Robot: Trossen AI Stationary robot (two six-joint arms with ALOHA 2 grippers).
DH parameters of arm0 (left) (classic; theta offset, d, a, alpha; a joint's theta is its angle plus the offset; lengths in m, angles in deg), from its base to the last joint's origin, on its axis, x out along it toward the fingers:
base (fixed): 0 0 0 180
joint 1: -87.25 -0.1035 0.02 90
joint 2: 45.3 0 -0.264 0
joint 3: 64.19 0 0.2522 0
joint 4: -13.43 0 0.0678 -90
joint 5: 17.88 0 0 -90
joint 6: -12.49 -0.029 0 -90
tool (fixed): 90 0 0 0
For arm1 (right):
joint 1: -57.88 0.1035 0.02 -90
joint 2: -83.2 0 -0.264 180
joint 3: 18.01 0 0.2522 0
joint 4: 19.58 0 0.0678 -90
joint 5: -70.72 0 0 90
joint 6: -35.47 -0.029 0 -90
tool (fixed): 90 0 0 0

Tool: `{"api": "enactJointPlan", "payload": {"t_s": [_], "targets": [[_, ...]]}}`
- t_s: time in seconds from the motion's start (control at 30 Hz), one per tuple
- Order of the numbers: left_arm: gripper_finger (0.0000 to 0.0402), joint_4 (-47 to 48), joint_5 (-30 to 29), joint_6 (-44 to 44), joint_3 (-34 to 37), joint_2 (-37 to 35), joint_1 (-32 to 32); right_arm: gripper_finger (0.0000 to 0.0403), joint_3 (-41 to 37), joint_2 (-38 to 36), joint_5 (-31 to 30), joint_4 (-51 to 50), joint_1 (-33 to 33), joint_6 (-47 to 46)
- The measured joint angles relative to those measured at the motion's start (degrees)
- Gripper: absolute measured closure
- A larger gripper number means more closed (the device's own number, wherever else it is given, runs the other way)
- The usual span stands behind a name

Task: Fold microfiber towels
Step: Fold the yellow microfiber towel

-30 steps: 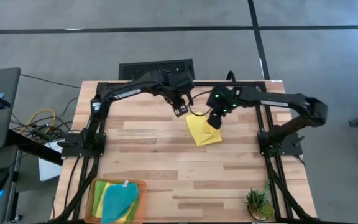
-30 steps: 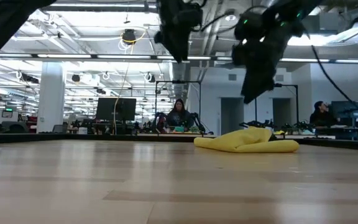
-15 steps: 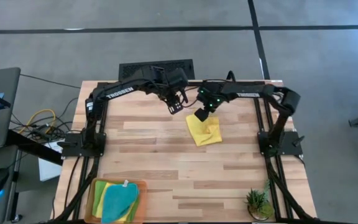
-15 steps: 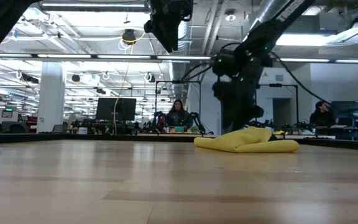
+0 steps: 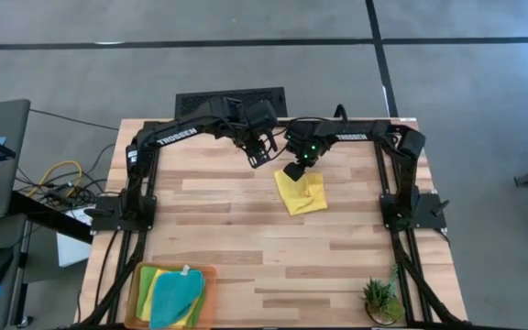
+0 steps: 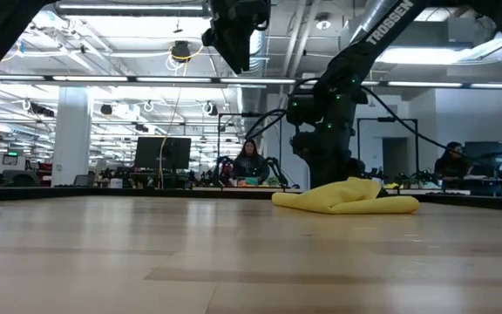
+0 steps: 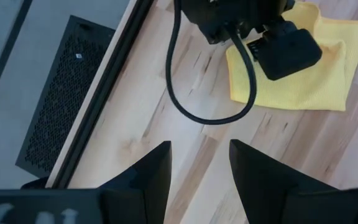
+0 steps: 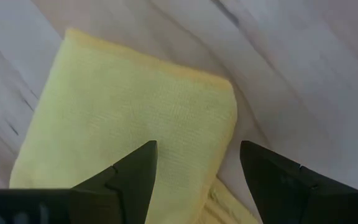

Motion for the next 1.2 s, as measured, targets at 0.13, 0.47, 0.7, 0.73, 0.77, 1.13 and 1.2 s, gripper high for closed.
{"api": "enactJointPlan", "payload": {"t_s": [0.13,0.47,0.7,0.73,0.77,1.13,1.2], "targets": [[0.0246,0.0,0.0,-0.3,0.0,0.0,0.0,0.0154,0.0,0.0,0.0,0.2,0.0,0.0],[0.0246,0.0,0.0,-0.8,0.0,0.0,0.0,0.0282,0.0,0.0,0.0,-0.2,0.2,0.0],[0.0246,0.0,0.2,-1.1,0.0,0.0,0.0,0.0391,0.0,0.0,1.5,-0.9,0.2,-0.1],[0.0246,0.0,0.2,-1.1,0.0,0.0,0.0,0.039,0.0,0.0,1.9,-1.4,0.2,-0.4],[0.0246,0.0,0.2,-1.1,0.0,0.0,0.0,0.0387,0.0,-0.1,2.1,-2.2,0.2,-0.5],[0.0246,0.0,0.2,-1.1,0.0,0.0,0.0,0.0393,-0.1,-10.3,1.7,-8.8,1.4,-2.2],[0.0246,0.0,0.1,-1.1,0.0,0.1,0.1,0.0395,-0.1,-12.7,1.3,-12.5,1.4,-2.5]]}}
